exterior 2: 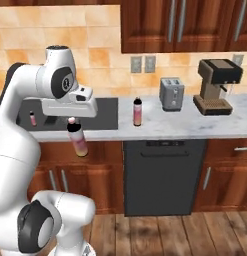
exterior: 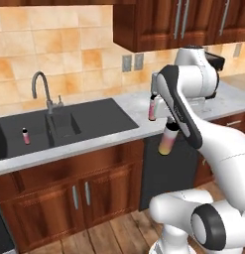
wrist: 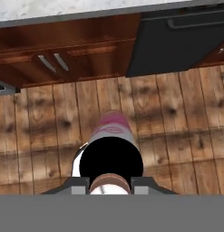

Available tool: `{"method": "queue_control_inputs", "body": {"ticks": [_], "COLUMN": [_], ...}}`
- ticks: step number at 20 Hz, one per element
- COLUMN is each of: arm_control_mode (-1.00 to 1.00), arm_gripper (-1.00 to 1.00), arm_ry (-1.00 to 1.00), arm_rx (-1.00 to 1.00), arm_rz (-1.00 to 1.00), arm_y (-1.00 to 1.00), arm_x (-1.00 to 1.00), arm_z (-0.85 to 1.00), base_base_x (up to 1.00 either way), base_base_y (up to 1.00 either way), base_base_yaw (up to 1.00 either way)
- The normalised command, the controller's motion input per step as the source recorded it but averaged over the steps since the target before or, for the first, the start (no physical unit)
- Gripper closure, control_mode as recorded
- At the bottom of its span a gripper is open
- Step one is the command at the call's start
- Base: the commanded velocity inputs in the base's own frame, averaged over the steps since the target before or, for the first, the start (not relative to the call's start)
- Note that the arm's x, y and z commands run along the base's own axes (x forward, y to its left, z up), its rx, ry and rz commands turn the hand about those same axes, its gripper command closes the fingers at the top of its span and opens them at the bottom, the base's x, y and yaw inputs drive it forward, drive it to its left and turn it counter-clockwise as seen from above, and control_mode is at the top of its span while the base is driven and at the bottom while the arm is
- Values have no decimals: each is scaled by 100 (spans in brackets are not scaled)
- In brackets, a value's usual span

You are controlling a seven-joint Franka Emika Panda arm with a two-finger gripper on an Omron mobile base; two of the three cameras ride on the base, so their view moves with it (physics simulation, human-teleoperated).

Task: Place the large bottle from the dining counter next to the other large bottle outside the sink, and place the small bottle from the dining counter next to the other small bottle inside the sink.

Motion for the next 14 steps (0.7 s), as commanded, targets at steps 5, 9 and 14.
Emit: {"method": "queue_control_inputs", "body": {"ticks": [5,9,14], "arm_control_mode": [100,100,100], "arm_gripper": [100,100,100], "arm_ry": [0,0,0], "arm_rx": [0,0,0], "arm_rz": [0,0,0], "arm_y": [0,0,0], "arm_x": [0,0,0], "arm_z": [0,0,0], "base_base_x": [50,49,77], "base_base_y": [-13,-11,-39], "base_base_yaw": [11,3,0]}}
